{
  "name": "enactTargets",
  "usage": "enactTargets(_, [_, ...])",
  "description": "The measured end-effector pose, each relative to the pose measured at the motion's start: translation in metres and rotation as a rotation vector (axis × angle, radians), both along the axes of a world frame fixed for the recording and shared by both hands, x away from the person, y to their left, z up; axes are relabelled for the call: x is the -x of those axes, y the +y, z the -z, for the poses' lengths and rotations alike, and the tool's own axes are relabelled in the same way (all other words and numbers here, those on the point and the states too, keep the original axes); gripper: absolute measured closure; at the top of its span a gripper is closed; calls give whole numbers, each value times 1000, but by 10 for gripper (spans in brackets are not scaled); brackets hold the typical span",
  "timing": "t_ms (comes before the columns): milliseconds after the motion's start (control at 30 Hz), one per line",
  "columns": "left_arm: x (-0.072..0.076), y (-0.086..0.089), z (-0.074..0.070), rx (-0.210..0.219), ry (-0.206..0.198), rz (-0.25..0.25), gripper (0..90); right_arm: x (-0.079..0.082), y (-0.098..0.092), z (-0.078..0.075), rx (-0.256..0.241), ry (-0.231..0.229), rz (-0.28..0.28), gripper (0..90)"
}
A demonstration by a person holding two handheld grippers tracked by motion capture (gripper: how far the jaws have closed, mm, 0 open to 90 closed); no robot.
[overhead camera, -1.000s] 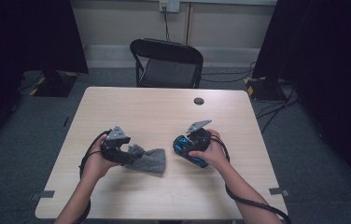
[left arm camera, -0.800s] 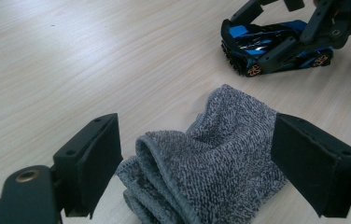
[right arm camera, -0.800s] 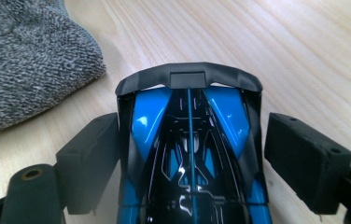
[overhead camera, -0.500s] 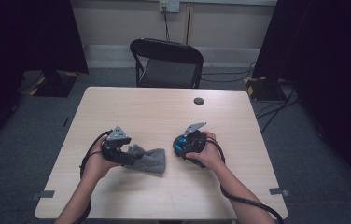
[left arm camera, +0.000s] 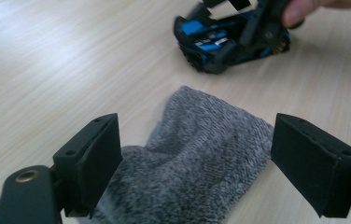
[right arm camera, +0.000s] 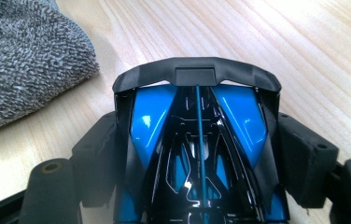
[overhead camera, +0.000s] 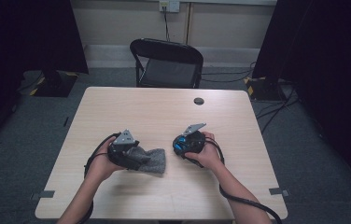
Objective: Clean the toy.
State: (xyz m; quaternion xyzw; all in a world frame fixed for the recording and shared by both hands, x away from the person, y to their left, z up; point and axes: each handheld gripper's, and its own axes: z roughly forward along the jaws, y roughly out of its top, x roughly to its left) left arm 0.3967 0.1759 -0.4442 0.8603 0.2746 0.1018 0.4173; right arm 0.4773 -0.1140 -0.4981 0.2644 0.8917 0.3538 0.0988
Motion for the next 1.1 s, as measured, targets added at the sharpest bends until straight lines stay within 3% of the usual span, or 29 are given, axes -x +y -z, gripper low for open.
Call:
enactTargets(67, [0, -2, 2, -12, 2, 16, 158, 0, 0, 0, 1, -1, 0, 251])
enactTargets(133, [-1, -6, 11, -30, 32, 35, 165, 0, 0, 0, 1, -1, 0, 252])
enactTargets(400, [-5, -11, 32, -95, 55, 31, 235, 0, 0, 0, -2, 0, 4, 252])
enactTargets(500, [-6, -11, 34, -98, 68, 13, 294, 0, 0, 0, -3, 0, 5, 252])
enactTargets(533, [-7, -10, 36, -110, 75, 3, 294, 0, 0, 0, -3, 0, 4, 252])
enactTargets(667, [-8, -9, 36, -108, 117, -98, 465, 1, -1, 1, -8, -2, 5, 252])
enactTargets(700, [-8, -9, 36, -108, 117, -98, 506, 1, -1, 1, -8, -2, 5, 252])
enactTargets(733, [-8, -7, 33, -108, 151, -185, 536, 1, -1, 1, -8, -2, 6, 252])
enactTargets(800, [-8, -6, 31, -98, 169, -230, 571, 1, 0, 1, -8, -3, 7, 252])
enactTargets(900, [-7, -4, 30, -95, 148, -217, 552, 1, -1, 1, -8, -3, 7, 252])
enactTargets(933, [-6, -3, 29, -94, 128, -201, 483, 1, -1, 1, -8, -3, 8, 252])
enactTargets(1000, [-5, 0, 27, -89, 75, -137, 443, 1, -1, 1, -8, -3, 7, 252])
enactTargets(1100, [-6, 0, 25, -86, 55, -75, 416, 1, -1, 1, -9, -3, 7, 252])
